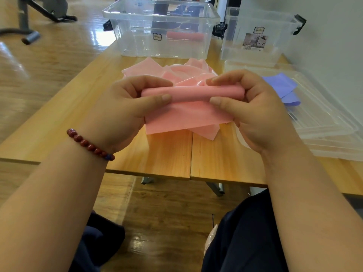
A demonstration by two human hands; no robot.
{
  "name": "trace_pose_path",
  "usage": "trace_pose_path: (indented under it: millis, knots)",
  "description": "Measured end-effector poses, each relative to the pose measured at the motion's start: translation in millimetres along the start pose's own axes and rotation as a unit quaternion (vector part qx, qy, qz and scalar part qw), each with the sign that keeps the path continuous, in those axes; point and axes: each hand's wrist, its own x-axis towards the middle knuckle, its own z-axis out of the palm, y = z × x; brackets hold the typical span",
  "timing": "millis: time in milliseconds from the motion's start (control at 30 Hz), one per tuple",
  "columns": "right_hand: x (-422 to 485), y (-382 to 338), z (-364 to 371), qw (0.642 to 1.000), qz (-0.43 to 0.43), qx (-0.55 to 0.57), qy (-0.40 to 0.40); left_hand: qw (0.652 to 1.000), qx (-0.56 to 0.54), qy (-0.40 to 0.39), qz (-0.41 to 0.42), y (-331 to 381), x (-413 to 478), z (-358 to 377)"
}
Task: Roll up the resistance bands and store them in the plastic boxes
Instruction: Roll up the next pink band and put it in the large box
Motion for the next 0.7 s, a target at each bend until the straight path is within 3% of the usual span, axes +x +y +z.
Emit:
trace_pose_path:
  millis: [133, 467, 700]
  knots:
    - [0.9, 1.3, -0.2, 0.999, 0.028, 0.023, 0.009, 1.0, -0.002, 0.0, 0.018, -0.5, -1.0, -0.5]
    - [-0.2, -2.1, 2.3, 0.999, -0.035, -0.002, 0.017, 1.0, 0.012, -0.011, 0.018, 1.5, -1.6, 0.8]
    - [0.2, 1.1, 1.8, 1.0, 0.028, -0.005, -0.007, 0.998, 0.035, 0.003, 0.044, 0.1, -1.1, -0.9]
